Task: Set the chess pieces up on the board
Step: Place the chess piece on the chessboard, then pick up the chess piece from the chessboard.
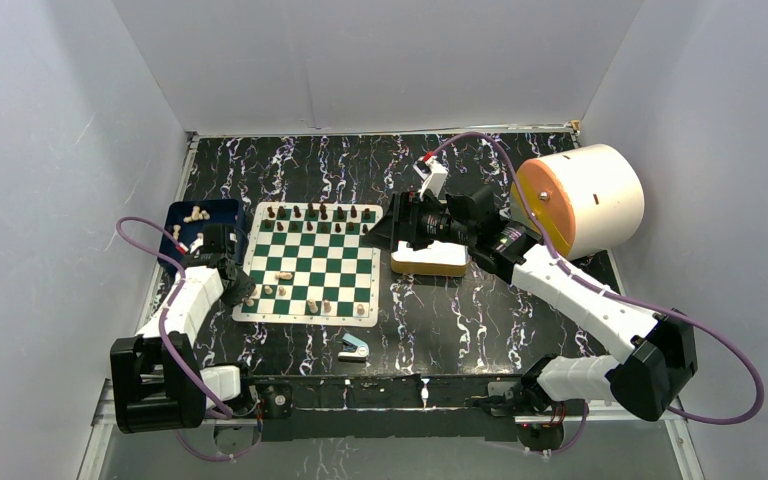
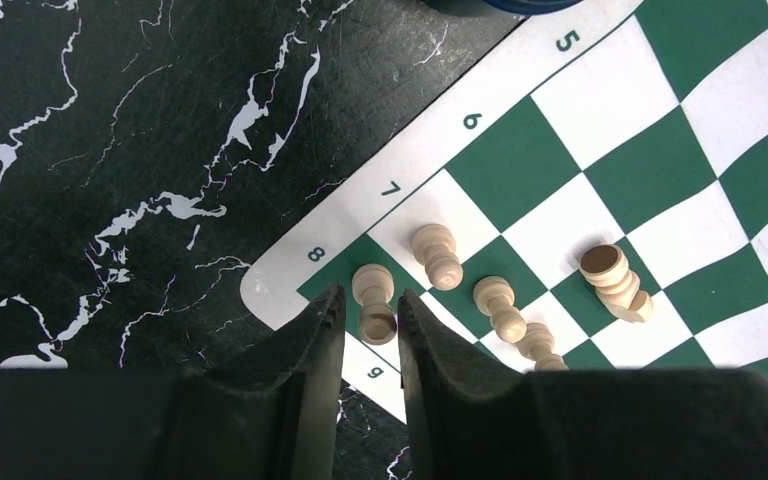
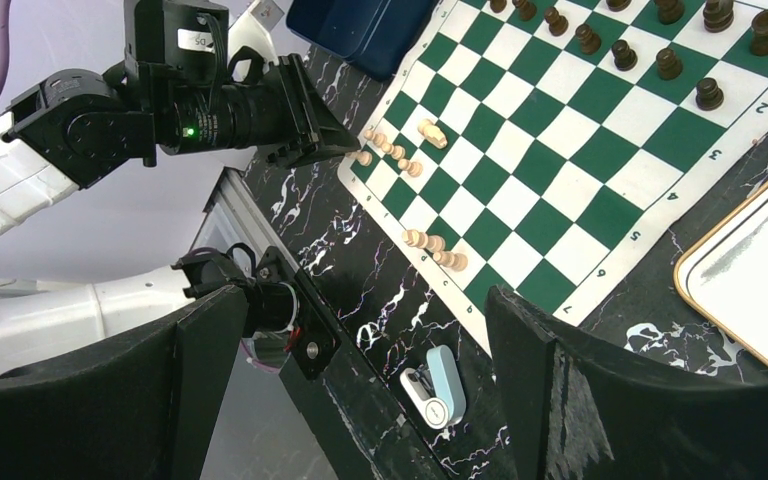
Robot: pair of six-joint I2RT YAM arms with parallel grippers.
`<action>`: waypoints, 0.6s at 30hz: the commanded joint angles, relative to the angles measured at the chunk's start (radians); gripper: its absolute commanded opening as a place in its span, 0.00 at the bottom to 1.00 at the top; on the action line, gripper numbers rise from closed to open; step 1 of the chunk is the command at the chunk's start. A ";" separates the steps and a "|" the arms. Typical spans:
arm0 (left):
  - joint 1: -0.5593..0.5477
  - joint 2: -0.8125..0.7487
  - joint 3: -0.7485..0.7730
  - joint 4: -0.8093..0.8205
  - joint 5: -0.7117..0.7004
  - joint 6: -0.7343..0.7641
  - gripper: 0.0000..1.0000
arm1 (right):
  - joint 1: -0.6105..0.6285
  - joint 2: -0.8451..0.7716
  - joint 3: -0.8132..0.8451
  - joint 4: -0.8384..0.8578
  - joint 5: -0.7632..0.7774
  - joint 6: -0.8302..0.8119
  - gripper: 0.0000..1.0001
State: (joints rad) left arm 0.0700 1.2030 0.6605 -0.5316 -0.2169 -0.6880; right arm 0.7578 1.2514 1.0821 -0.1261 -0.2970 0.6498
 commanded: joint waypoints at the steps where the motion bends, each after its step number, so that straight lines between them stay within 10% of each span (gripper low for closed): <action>1: 0.005 -0.018 0.004 -0.025 -0.004 0.001 0.27 | 0.001 -0.033 -0.003 0.019 0.007 -0.016 0.99; 18: -0.020 -0.003 0.291 -0.118 0.076 0.264 0.36 | 0.000 -0.040 -0.011 0.005 -0.005 -0.007 0.99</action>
State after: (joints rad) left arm 0.0647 1.1679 0.8818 -0.6155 -0.1825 -0.5522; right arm 0.7578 1.2499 1.0813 -0.1287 -0.2974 0.6506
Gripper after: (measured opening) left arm 0.362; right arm 0.984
